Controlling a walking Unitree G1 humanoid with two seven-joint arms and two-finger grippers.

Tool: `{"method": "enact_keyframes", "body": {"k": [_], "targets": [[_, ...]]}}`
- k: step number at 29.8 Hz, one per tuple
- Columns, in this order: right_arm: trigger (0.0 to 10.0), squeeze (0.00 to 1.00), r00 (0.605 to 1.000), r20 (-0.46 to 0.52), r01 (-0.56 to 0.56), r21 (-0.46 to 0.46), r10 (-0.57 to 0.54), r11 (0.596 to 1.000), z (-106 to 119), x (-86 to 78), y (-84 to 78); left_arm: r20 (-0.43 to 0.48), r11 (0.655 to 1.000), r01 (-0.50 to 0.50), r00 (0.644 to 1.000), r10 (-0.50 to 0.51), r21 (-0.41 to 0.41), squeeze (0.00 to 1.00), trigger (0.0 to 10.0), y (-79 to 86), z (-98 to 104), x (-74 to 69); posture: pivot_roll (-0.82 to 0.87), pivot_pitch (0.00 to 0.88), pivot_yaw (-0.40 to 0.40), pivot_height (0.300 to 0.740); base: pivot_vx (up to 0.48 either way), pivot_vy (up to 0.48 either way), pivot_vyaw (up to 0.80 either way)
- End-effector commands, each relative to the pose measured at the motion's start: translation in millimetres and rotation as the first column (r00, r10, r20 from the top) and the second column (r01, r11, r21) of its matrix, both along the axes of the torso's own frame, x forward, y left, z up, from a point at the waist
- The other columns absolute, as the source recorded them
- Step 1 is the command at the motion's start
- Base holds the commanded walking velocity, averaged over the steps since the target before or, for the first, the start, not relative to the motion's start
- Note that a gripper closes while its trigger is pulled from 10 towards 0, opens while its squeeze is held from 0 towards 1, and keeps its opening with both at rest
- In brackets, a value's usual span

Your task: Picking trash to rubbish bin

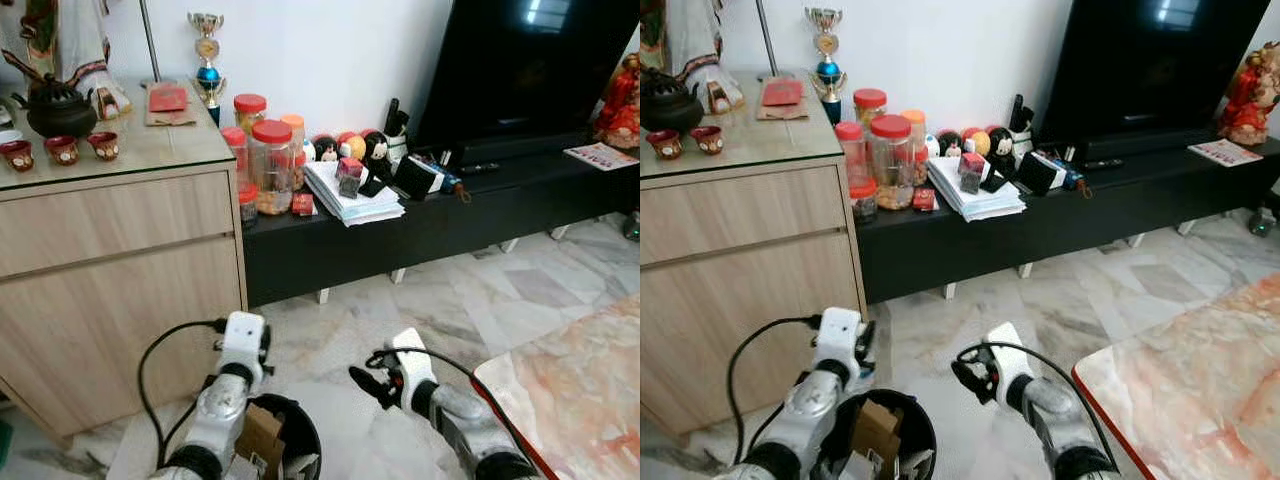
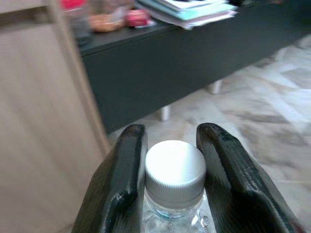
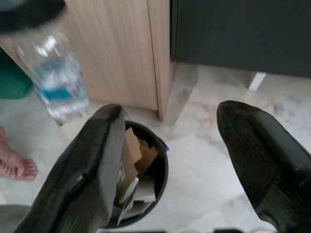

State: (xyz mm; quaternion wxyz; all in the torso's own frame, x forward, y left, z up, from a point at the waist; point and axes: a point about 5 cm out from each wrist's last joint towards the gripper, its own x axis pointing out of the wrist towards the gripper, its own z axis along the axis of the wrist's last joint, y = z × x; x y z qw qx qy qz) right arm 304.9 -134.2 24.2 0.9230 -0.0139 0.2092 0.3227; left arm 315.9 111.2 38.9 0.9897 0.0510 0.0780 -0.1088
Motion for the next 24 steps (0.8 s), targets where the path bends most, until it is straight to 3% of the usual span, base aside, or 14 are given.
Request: {"method": "enact_keyframes", "body": {"k": [1, 6, 7, 8, 23, 24], "targets": [[10.0, 0.0, 1.0, 0.021, -0.003, 0.014, 0.003, 1.0, 7.1, 4.6, 0.4, -0.009, 0.999, 0.05, 0.999, -0.05, -0.01, 0.0, 10.0, -8.5, 0.2, 0.2, -0.02, 0.046, -0.097, 0.74, 0.0, 0.0, 0.0], [10.0, 0.0, 1.0, 0.023, -0.008, 0.017, 0.008, 1.0, 7.9, 4.2, 1.3, -0.018, 0.999, 0.046, 0.999, -0.046, -0.013, 0.0, 10.0, -3.6, -3.0, -2.1, -0.01, 0.051, -0.095, 0.74, 0.0, 0.0, 0.0], [10.0, 0.0, 1.0, 0.023, -0.009, 0.017, 0.009, 1.0, 7.6, 3.9, 1.5, -0.021, 0.999, 0.043, 0.999, -0.043, -0.015, 0.83, 10.0, -2.2, -3.7, -2.5, -0.01, 0.052, -0.095, 0.74, 0.0, 0.0, 0.0], [10.0, 0.0, 1.0, 0.022, -0.01, 0.018, 0.009, 1.0, 7.3, 3.5, 1.8, -0.024, 0.999, 0.041, 0.999, -0.042, -0.023, 1.0, 10.0, -0.7, -4.3, -3.0, -0.01, 0.053, -0.095, 0.74, 0.0, 0.0, 0.0], [10.0, 0.0, 1.0, 0.014, 0.002, 0.024, -0.002, 1.0, 5.7, 1.8, 2.6, -0.034, 0.999, 0.033, 0.999, -0.033, -0.022, 1.0, 10.0, 5.4, -5.9, -3.7, -0.01, 0.057, -0.092, 0.74, 0.0, 0.0, 0.0], [10.0, 0.0, 1.0, 0.01, 0.018, 0.022, -0.018, 1.0, 4.0, 1.2, 0.4, -0.051, 1.0, 0.011, 0.999, -0.012, -0.011, 0.18, 10.0, 8.9, -9.2, -5.2, -0.01, 0.057, -0.092, 0.74, 0.0, 0.0, 0.0]]}}
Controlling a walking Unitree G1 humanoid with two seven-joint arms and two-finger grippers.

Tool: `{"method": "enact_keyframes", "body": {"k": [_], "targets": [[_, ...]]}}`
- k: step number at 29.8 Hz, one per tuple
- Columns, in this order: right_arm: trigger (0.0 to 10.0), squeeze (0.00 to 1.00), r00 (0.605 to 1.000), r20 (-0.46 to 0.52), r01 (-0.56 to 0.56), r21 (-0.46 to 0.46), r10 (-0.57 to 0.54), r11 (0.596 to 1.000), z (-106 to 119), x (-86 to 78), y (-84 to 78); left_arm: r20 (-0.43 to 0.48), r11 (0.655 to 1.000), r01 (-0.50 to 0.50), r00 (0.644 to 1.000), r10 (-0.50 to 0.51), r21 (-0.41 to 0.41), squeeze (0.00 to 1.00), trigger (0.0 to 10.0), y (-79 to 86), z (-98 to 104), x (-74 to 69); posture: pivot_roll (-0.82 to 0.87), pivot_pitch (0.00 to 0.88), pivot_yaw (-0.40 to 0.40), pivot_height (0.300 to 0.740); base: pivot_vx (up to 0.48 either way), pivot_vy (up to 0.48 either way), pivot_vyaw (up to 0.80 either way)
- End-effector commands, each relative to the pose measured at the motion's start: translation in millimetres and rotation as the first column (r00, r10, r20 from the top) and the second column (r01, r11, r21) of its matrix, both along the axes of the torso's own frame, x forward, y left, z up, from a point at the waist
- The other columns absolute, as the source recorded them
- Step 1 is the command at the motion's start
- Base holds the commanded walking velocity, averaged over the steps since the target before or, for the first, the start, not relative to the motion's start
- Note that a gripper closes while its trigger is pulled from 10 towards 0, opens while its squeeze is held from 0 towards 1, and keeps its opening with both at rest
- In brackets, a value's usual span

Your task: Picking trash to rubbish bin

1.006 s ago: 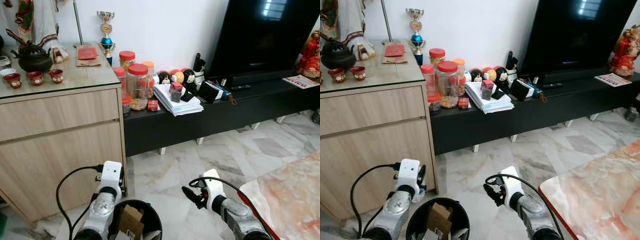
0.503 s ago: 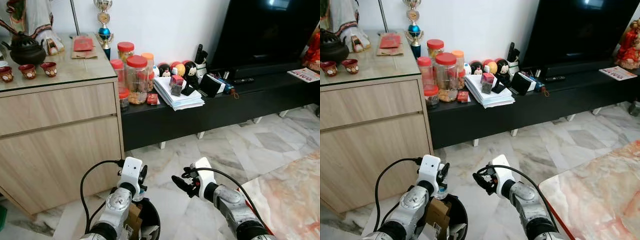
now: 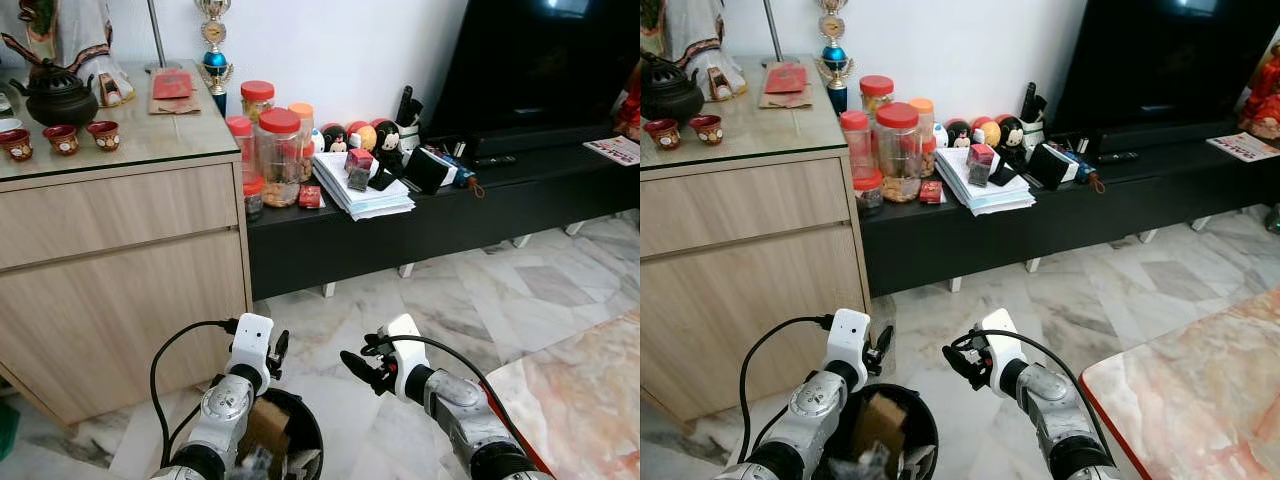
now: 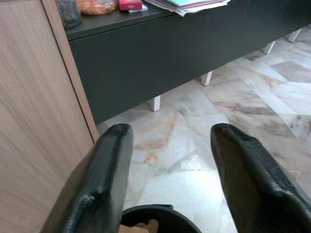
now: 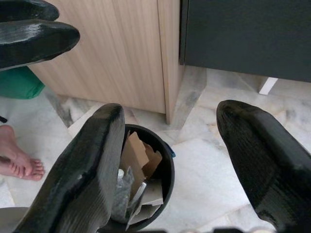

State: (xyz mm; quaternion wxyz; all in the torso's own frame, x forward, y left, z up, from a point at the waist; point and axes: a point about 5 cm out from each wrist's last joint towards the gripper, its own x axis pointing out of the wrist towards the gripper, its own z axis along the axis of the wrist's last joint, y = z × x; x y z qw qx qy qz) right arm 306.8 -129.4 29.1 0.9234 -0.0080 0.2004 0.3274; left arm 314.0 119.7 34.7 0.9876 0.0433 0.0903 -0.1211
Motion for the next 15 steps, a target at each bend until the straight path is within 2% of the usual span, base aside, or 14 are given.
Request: {"method": "enact_keyframes", "body": {"k": [1, 4, 5, 6, 7, 8, 10, 11, 14, 15], "targets": [[10.0, 0.0, 0.999, -0.007, 0.035, -0.005, -0.035, 0.999, -2.7, -1.5, -6.0, -0.032, 1.0, -0.023, 0.999, 0.023, 0.013, 0.0, 10.0, 2.9, -7.3, -4.6, -0.01, 0.055, -0.091, 0.74, 0.0, 0.0, 0.0], [10.0, 0.0, 0.997, -0.024, 0.076, -0.037, -0.077, 0.996, -9.1, -4.3, -11.8, -0.058, 0.998, -0.055, 0.997, 0.057, 0.033, 0.0, 10.0, 11.3, -14.6, -10.1, -0.01, 0.055, -0.091, 0.74, 0.0, 0.0, 0.0], [10.0, 0.0, 0.992, -0.037, 0.117, -0.051, -0.119, 0.992, -13.0, -5.8, -16.8, -0.081, 0.995, -0.085, 0.993, 0.09, 0.057, 0.0, 10.0, 18.6, -21.0, -14.9, -0.01, 0.054, -0.092, 0.74, 0.0, 0.0, 0.0], [10.0, 0.0, 0.974, -0.063, 0.211, -0.079, -0.216, 0.974, -21.0, -9.8, -28.9, -0.141, 0.981, -0.156, 0.975, 0.171, 0.113, 0.0, 10.0, 36.3, -36.5, -28.4, -0.01, 0.054, -0.092, 0.74, 0.0, 0.0, 0.0], [10.0, 0.0, 0.974, -0.063, 0.211, -0.079, -0.216, 0.974, -21.0, -9.8, -28.9, -0.141, 0.981, -0.156, 0.975, 0.171, 0.113, 0.0, 10.0, 36.3, -36.5, -28.4, -0.01, 0.054, -0.092, 0.74, 0.0, 0.0, 0.0], [10.0, 0.0, 0.954, -0.084, 0.277, -0.116, -0.288, 0.954, -28.3, -14.9, -39.5, -0.193, 0.966, -0.204, 0.953, 0.233, 0.157, 0.0, 10.0, 49.6, -49.3, -41.4, -0.01, 0.054, -0.091, 0.74, 0.0, 0.0, 0.0], [10.0, 0.0, 0.934, -0.105, 0.324, -0.153, -0.341, 0.934, -35.1, -20.5, -48.2, -0.24, 0.954, -0.234, 0.931, 0.275, 0.186, 0.0, 10.0, 58.8, -59.5, -53.0, -0.01, 0.054, -0.091, 0.74, 0.0, 0.0, 0.0], [10.0, 0.0, 0.912, -0.131, 0.362, -0.19, -0.389, 0.913, -42.6, -27.7, -56.2, -0.28, 0.945, -0.25, 0.911, 0.303, 0.21, 0.0, 10.0, 65.6, -69.0, -65.2, 0.0, 0.056, -0.092, 0.74, 0.0, 0.0, 0.0], [10.0, 0.0, 0.864, -0.178, 0.421, -0.259, -0.472, 0.869, -56.4, -43.2, -70.2, -0.344, 0.931, -0.261, 0.875, 0.34, 0.256, 0.0, 10.0, 74.4, -84.9, -88.6, 0.0, 0.055, -0.093, 0.74, 0.0, 0.0, 0.0], [10.0, 0.0, 0.837, -0.195, 0.45, -0.284, -0.511, 0.847, -62.6, -51.4, -76.5, -0.375, 0.926, -0.27, 0.855, 0.357, 0.265, 0.0, 10.0, 76.8, -92.1, -100.2, 0.0, 0.055, -0.094, 0.74, 0.0, 0.0, 0.0]]}}
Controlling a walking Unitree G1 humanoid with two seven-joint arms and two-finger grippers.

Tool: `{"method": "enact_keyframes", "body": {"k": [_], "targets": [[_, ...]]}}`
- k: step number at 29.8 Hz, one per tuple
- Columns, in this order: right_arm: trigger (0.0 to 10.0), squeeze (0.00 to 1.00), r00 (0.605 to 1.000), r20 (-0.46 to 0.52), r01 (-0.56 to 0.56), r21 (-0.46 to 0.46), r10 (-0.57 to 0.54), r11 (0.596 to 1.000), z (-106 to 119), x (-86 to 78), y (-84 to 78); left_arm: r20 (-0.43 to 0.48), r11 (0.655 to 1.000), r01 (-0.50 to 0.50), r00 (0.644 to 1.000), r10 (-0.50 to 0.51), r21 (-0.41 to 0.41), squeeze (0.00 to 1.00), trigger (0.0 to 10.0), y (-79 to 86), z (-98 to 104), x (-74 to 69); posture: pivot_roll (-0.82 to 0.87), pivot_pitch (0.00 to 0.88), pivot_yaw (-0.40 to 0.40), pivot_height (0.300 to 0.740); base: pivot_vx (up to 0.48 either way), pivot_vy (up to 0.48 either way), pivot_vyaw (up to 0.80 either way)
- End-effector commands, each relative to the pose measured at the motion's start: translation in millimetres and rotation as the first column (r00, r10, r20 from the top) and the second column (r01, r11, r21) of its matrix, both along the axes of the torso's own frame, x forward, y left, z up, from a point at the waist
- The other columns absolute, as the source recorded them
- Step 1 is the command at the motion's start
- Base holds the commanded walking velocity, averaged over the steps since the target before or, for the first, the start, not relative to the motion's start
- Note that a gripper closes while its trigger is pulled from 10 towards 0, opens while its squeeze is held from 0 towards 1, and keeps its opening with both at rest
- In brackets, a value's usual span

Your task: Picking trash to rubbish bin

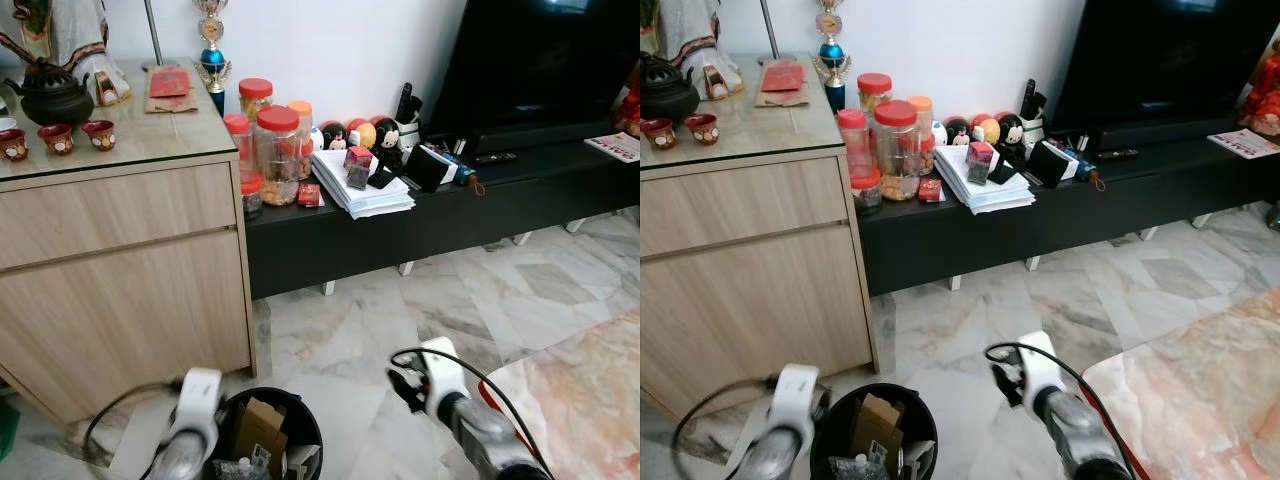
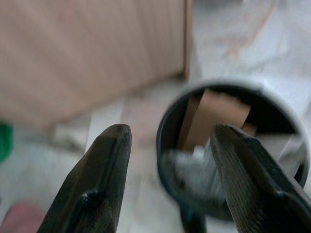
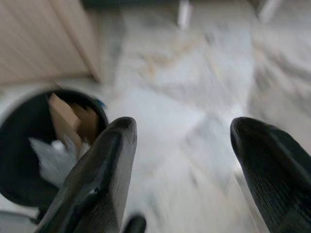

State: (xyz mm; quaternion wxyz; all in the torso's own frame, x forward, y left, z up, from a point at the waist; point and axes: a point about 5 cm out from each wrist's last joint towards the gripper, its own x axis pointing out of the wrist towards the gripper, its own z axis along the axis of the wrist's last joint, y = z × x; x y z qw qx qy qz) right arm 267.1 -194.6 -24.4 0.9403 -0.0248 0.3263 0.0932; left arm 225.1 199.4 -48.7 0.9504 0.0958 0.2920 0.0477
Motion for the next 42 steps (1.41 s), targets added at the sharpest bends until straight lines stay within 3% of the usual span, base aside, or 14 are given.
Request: {"method": "enact_keyframes", "body": {"k": [1, 4, 9, 15, 22, 42], "targets": [[10.0, 0.0, 0.993, -0.066, 0.093, -0.028, -0.095, 0.995, -12.4, -16.5, -14.4, -0.071, 1.0, -0.011, 0.997, 0.012, 0.003, 0.0, 10.0, -2.2, -12.4, -17.5, 0.0, 0.054, -0.094, 0.74, 0.0, 0.0, 0.0], [10.0, 0.0, 0.986, -0.096, 0.134, -0.042, -0.137, 0.99, -19.0, -26.1, -19.6, -0.104, 0.999, -0.033, 0.994, 0.033, 0.001, 0.0, 10.0, -1.4, -18.9, -29.1, 0.0, 0.054, -0.095, 0.74, 0.0, 0.0, 0.0], [10.0, 0.0, 0.958, -0.203, 0.201, -0.037, -0.204, 0.979, -39.8, -58.0, -22.4, -0.216, 0.997, -0.075, 0.974, 0.075, 0.006, 0.0, 10.0, -3.9, -36.3, -61.3, 0.0, 0.051, -0.095, 0.74, 0.0, 0.0, 0.0], [10.0, 0.0, 0.94, -0.257, 0.222, -0.037, -0.224, 0.974, -50.2, -75.4, -19.9, -0.273, 0.994, -0.105, 0.957, 0.102, 0.004, 0.0, 10.0, -4.3, -43.6, -76.9, 0.0, 0.046, -0.092, 0.74, 0.0, 0.0, 0.0], [10.0, 0.0, 0.933, -0.272, 0.239, -0.029, -0.237, 0.971, -53.1, -80.6, -18.6, -0.271, 0.993, -0.115, 0.956, 0.11, -0.001, 0.0, 10.0, -3.3, -43.8, -78.6, 0.0, 0.034, -0.091, 0.74, 0.0, 0.0, 0.0], [10.0, 0.0, 0.925, -0.274, 0.267, -0.017, -0.261, 0.964, -54.3, -85.7, -24.1, -0.245, 0.996, -0.093, 0.965, 0.09, -0.002, 0.0, 10.0, -3.8, -40.7, -71.9, 0.0, 0.011, -0.083, 0.74, -0.278, 0.0, 0.0]]}}
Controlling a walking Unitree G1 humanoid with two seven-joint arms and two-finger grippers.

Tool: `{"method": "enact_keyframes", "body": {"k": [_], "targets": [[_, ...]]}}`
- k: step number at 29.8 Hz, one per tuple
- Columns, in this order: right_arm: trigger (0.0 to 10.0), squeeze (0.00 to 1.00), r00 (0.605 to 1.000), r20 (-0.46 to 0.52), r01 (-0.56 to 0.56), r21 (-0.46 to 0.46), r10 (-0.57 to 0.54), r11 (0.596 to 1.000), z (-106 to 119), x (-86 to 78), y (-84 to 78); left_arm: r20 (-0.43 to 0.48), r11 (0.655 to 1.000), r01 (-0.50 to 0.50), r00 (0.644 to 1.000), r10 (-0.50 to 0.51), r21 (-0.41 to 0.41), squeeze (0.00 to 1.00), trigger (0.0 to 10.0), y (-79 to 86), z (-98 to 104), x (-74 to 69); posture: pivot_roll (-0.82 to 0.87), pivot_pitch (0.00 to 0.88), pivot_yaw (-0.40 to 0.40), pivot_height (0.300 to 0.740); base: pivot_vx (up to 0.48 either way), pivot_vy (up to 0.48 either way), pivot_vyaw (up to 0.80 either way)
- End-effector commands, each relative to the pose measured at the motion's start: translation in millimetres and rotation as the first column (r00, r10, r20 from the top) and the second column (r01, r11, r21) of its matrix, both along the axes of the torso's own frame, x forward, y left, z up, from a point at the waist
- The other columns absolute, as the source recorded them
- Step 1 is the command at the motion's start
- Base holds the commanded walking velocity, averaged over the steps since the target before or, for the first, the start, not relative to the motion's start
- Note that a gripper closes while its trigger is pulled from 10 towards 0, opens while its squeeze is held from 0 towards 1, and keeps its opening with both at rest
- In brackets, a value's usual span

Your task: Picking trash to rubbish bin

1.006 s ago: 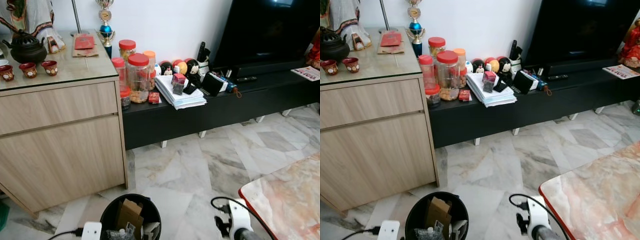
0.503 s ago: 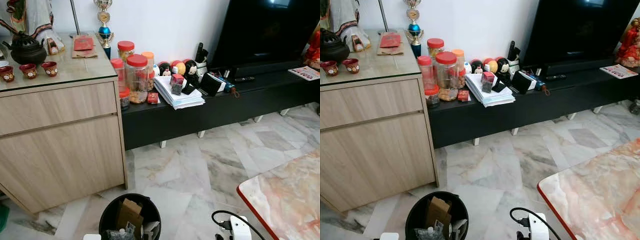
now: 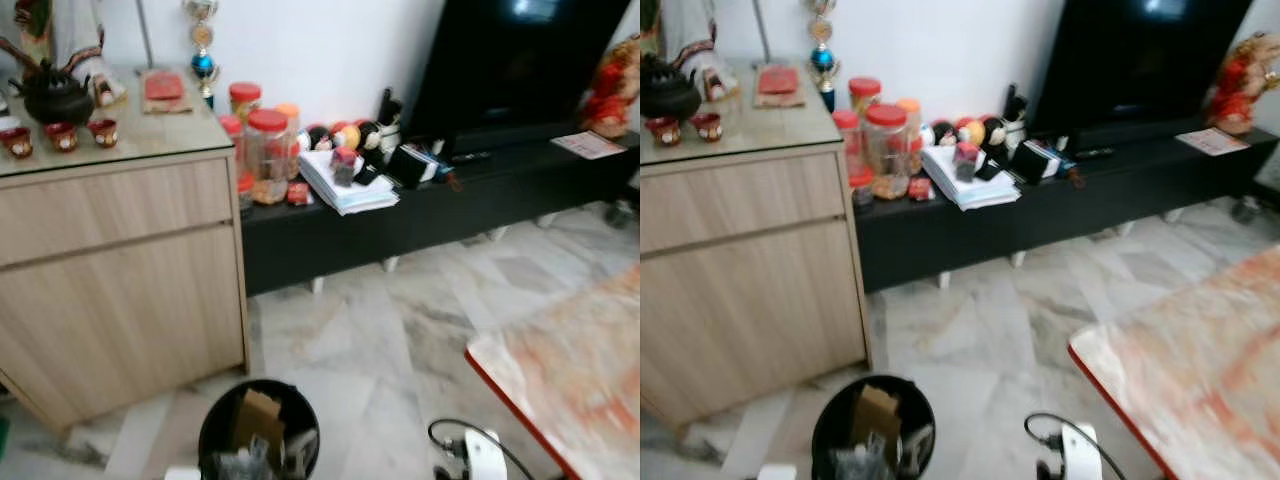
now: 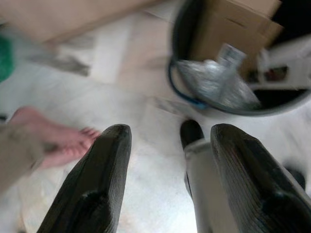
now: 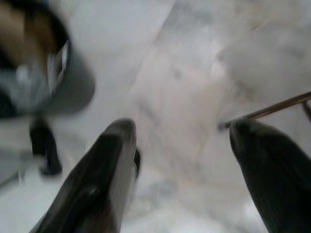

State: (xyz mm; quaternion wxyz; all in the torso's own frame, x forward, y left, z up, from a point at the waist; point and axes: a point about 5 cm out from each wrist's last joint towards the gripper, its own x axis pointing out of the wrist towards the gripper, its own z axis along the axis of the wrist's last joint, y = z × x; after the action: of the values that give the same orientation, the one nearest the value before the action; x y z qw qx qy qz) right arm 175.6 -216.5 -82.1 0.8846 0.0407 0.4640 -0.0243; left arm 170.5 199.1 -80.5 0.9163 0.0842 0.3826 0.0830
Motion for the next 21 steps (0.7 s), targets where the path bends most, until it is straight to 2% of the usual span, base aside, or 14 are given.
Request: {"method": "enact_keyframes", "body": {"k": [1, 21], "targets": [[10.0, 0.0, 1.0, 0.023, 0.009, -0.001, -0.009, 1.0, 3.0, 5.2, -2.1, -0.062, 1.0, 0.001, 0.998, -0.002, -0.012, 0.0, 10.0, -3.6, -8.8, -17.3, 0.0, 0.011, -0.083, 0.74, -0.281, 0.0, 0.0], [10.0, 0.0, 0.999, 0.009, 0.033, 0.008, -0.034, 0.999, -0.1, -2.3, -3.7, -0.056, 1.0, 0.009, 0.998, -0.01, -0.02, 0.0, 10.0, -7.3, -8.9, -16.8, 0.0, 0.034, -0.087, 0.74, -0.282, 0.0, 0.0]]}}
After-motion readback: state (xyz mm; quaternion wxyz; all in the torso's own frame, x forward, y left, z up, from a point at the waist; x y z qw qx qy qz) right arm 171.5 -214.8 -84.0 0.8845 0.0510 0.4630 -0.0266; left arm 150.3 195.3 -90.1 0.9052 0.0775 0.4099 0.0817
